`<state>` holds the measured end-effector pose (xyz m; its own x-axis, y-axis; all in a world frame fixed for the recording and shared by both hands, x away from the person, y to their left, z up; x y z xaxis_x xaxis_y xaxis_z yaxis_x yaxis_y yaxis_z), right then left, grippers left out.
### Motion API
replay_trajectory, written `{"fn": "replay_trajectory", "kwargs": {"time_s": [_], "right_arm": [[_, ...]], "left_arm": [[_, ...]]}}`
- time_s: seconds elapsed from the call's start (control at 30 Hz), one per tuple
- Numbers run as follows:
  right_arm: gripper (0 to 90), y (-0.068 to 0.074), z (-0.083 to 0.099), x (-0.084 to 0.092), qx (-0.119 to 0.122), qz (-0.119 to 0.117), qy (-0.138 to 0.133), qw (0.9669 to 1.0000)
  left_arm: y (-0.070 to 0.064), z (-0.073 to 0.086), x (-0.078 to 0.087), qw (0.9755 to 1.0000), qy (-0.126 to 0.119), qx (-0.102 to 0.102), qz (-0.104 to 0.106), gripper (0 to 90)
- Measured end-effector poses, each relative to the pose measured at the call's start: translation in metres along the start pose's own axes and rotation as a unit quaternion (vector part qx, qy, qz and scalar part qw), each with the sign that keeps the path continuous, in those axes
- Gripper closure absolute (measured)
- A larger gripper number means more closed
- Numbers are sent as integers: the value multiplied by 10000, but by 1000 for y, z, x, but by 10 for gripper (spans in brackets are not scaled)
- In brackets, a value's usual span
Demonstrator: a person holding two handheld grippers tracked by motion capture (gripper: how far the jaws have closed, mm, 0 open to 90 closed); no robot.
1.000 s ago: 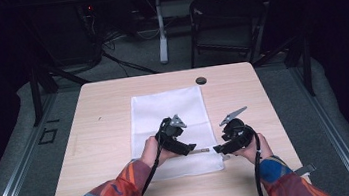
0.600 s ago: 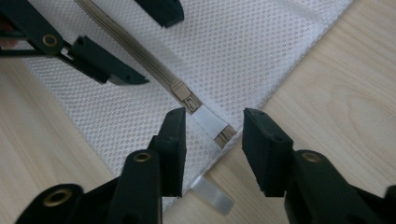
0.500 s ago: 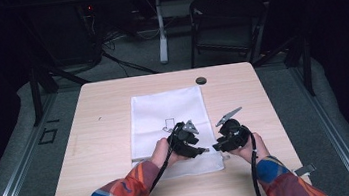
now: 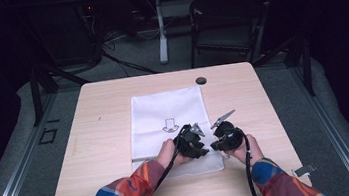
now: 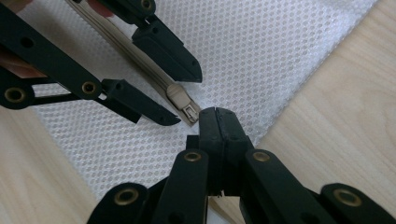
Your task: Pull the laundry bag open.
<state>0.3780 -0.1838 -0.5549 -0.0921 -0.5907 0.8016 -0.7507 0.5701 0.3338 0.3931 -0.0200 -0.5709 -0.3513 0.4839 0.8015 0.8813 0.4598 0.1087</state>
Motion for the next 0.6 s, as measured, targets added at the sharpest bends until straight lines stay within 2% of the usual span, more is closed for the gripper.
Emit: {"fn": "replay_trajectory", "kwargs": {"time_s": [0.27, 0.33, 0.43, 0.47, 0.6], "right_arm": [[900, -3, 3, -10, -2, -27, 60, 10000], [900, -2, 4, -10, -3, -31, 12, 10000], [900, -6, 6, -9, -14, -67, -53, 10000], [900, -6, 6, -10, -99, -146, -121, 9998], [900, -5, 6, -9, -71, -63, -70, 9999]], "left_arm": [[-4, 0, 0, 9997, -56, -207, -127, 783], [-4, 0, 1, 9997, -106, -194, -77, 801], [-8, -2, 2, 9995, -94, -294, -113, 805], [-8, -2, 2, 9995, -94, -278, -104, 807], [-8, -1, -3, 9997, -46, -216, -105, 792]]}}
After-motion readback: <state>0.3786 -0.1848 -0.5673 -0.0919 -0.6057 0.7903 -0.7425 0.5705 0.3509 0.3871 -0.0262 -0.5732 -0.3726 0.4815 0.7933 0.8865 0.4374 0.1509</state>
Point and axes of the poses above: each handheld gripper's, and its own axes: x roughly backward along the jaws, z roughly out of its underside, y roughly to its left, the point moved 1 cm from there along -x, roughly forward along the jaws, and after that the axes turned 15 degrees about -z, right-handed, at the moved point
